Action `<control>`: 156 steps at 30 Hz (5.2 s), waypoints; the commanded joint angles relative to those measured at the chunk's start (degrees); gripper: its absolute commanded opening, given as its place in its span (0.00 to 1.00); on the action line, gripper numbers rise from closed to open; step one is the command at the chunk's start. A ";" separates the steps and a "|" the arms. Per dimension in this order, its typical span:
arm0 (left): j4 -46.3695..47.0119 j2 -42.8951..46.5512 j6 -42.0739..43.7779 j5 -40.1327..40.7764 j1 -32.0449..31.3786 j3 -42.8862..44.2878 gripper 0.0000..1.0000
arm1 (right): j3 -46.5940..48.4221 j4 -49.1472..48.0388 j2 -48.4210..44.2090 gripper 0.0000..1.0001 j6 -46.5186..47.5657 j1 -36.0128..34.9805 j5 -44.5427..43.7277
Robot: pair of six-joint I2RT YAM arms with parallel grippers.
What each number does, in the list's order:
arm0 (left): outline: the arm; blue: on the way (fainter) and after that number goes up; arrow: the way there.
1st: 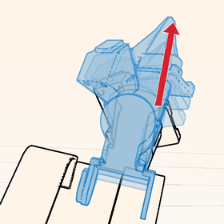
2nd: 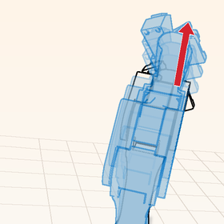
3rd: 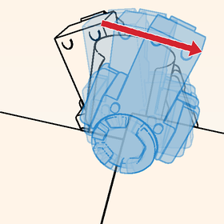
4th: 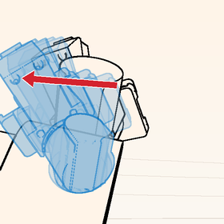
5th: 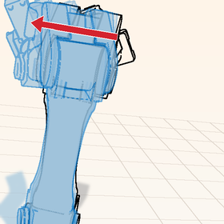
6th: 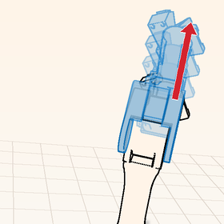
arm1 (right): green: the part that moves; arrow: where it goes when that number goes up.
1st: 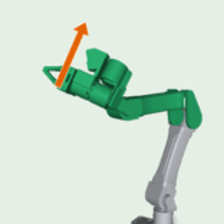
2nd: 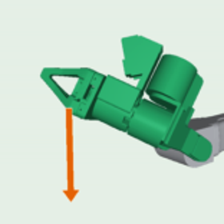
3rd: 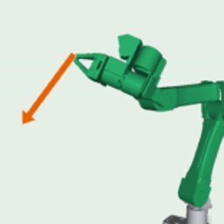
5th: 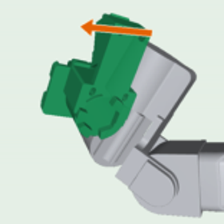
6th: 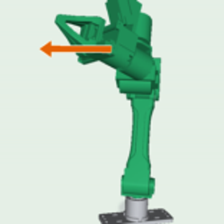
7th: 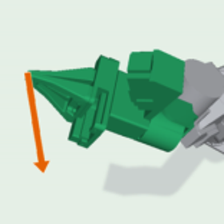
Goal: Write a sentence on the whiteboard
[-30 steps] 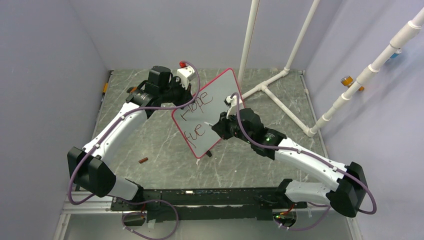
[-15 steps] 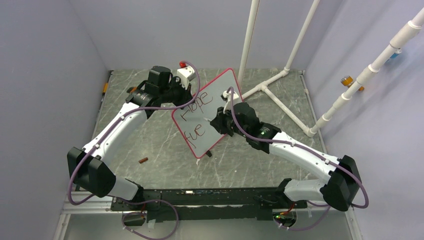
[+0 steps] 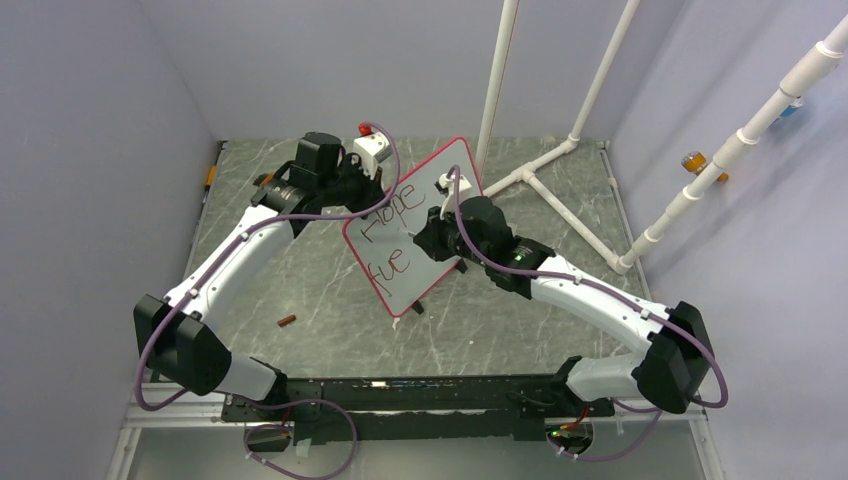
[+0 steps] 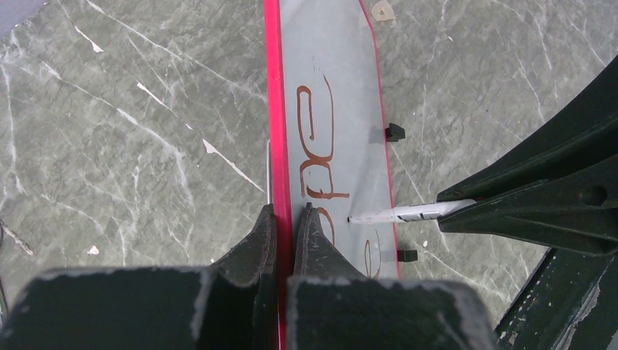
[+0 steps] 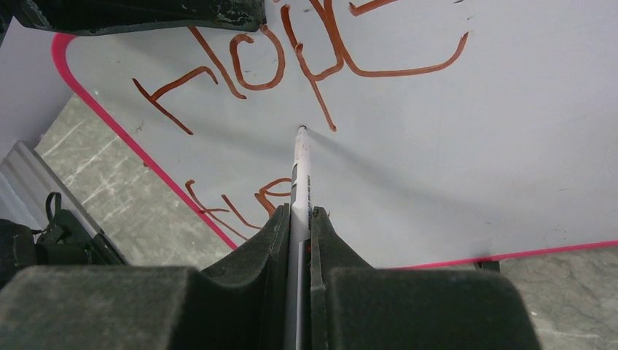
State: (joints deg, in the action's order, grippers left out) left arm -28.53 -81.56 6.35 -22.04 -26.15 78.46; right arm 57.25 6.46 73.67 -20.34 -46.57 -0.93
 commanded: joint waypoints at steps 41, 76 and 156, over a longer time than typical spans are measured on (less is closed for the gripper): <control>-2.86 0.98 6.44 3.71 -0.36 -0.75 0.00 | -0.17 2.07 -4.32 0.00 0.88 0.19 -1.75; -2.53 1.53 6.13 3.32 -0.38 -0.89 0.00 | -2.21 -2.47 0.27 0.00 0.79 3.03 0.61; -2.46 1.95 5.96 2.88 -0.41 -1.33 0.00 | -7.37 0.64 -9.28 0.00 1.83 7.98 -4.87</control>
State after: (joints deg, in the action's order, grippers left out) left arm -29.47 -80.44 6.31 -22.09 -26.35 78.19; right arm 47.62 7.70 63.55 -20.40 -39.48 -2.22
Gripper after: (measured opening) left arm 0.047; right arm 0.123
